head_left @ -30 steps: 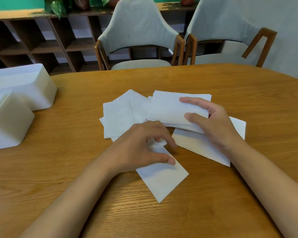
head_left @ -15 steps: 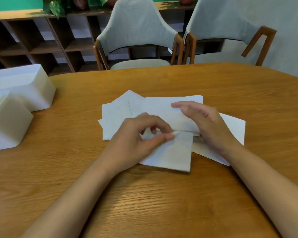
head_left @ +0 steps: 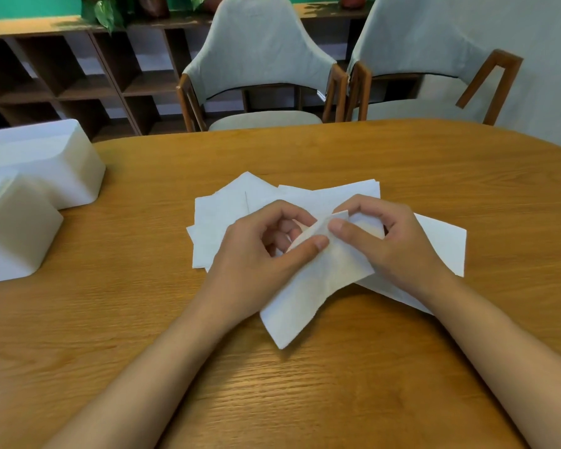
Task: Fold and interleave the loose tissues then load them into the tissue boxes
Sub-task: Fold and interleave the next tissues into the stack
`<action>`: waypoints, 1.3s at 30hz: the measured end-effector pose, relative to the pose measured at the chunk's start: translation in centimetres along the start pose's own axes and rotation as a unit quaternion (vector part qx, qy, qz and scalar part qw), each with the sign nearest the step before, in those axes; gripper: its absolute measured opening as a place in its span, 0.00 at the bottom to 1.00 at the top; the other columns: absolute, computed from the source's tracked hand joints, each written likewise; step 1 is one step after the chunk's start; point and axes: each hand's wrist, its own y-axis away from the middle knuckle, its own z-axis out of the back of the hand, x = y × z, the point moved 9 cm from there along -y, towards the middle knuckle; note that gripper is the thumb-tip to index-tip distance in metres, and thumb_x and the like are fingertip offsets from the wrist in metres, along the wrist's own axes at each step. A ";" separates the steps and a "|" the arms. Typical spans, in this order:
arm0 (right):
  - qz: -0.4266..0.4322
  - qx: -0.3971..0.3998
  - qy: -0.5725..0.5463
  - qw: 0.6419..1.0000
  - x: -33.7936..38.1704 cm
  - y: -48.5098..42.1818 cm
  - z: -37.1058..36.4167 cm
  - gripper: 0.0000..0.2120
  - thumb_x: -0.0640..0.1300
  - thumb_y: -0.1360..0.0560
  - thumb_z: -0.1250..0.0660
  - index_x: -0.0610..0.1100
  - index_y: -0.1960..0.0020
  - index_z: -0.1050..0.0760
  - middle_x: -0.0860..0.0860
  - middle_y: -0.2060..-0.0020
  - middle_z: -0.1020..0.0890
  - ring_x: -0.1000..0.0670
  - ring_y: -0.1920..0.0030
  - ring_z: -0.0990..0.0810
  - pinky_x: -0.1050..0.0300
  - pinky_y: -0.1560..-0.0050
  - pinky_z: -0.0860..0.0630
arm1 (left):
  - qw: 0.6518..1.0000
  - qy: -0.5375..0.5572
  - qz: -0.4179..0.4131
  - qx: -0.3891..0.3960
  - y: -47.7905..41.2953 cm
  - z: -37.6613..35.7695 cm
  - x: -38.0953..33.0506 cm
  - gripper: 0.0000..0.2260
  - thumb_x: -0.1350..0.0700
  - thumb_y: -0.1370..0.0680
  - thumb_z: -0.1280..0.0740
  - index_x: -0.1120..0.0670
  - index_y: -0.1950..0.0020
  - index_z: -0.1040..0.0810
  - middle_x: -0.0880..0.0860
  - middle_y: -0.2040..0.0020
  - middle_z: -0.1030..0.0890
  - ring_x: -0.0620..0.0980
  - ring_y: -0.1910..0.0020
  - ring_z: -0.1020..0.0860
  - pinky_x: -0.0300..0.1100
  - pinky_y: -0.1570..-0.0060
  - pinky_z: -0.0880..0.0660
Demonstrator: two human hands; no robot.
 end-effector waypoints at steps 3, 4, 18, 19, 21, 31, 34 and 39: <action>-0.019 -0.021 -0.010 1.000 -0.3 0.0 0.6 0.04 0.47 0.23 0.28 0.49 0.55 0.20 0.58 0.55 0.19 0.55 0.51 0.21 0.61 0.54 0.29 | 0.997 0.045 0.062 0.025 -0.5 0.6 0.7 0.04 0.52 0.25 0.22 0.51 0.54 0.14 0.55 0.62 0.18 0.48 0.63 0.25 0.39 0.61 0.29; -0.024 -0.024 -0.010 0.999 -0.3 0.0 0.6 0.04 0.48 0.23 0.28 0.50 0.55 0.20 0.59 0.55 0.19 0.55 0.51 0.21 0.62 0.55 0.30 | 0.996 0.048 0.070 0.027 -0.5 0.9 0.8 0.04 0.52 0.25 0.21 0.51 0.55 0.13 0.58 0.62 0.18 0.48 0.63 0.25 0.40 0.61 0.29; -0.013 -0.036 -0.024 0.999 0.0 0.0 1.2 0.06 0.47 0.23 0.29 0.45 0.53 0.20 0.58 0.55 0.18 0.56 0.49 0.20 0.66 0.51 0.30 | 0.999 -0.028 0.035 0.021 -0.7 2.8 -0.6 0.03 0.52 0.22 0.25 0.49 0.54 0.12 0.43 0.59 0.14 0.41 0.58 0.18 0.35 0.59 0.24; -0.016 -0.027 -0.025 0.999 0.0 0.0 0.9 0.06 0.47 0.22 0.29 0.45 0.51 0.20 0.57 0.54 0.17 0.55 0.48 0.19 0.65 0.50 0.29 | 0.999 -0.027 0.034 0.006 -0.8 3.2 -0.6 0.03 0.53 0.21 0.25 0.49 0.53 0.11 0.42 0.56 0.13 0.40 0.55 0.16 0.34 0.56 0.23; -0.029 -0.010 -0.037 0.999 0.0 0.2 0.4 0.09 0.50 0.23 0.30 0.48 0.45 0.19 0.59 0.49 0.17 0.55 0.45 0.19 0.65 0.51 0.26 | 0.999 -0.021 0.030 -0.019 -0.9 3.7 -0.4 0.03 0.54 0.21 0.26 0.50 0.51 0.11 0.41 0.53 0.12 0.40 0.53 0.16 0.34 0.55 0.23; -0.005 0.022 0.002 1.000 1.2 0.5 -1.3 0.38 0.47 0.24 0.29 0.59 0.21 0.46 0.76 0.30 0.41 0.80 0.36 0.40 0.83 0.45 0.37 | 0.995 0.048 0.058 -0.059 -0.6 2.6 0.9 0.03 0.55 0.25 0.22 0.52 0.52 0.12 0.48 0.58 0.12 0.48 0.56 0.13 0.46 0.57 0.19; -0.009 0.035 0.005 0.999 0.9 0.5 -1.6 0.39 0.50 0.25 0.28 0.63 0.22 0.46 0.79 0.30 0.43 0.76 0.31 0.43 0.82 0.41 0.39 | 0.997 0.029 0.047 -0.056 -0.6 2.5 0.8 0.02 0.54 0.25 0.22 0.50 0.53 0.12 0.46 0.57 0.12 0.48 0.55 0.13 0.51 0.55 0.18; -0.002 0.060 0.008 0.998 0.8 0.5 -2.1 0.39 0.50 0.24 0.28 0.64 0.21 0.47 0.80 0.29 0.43 0.76 0.31 0.43 0.82 0.40 0.41 | 0.998 0.023 0.035 -0.049 -0.8 2.7 0.8 0.01 0.55 0.25 0.22 0.50 0.54 0.12 0.45 0.56 0.12 0.47 0.55 0.14 0.46 0.56 0.20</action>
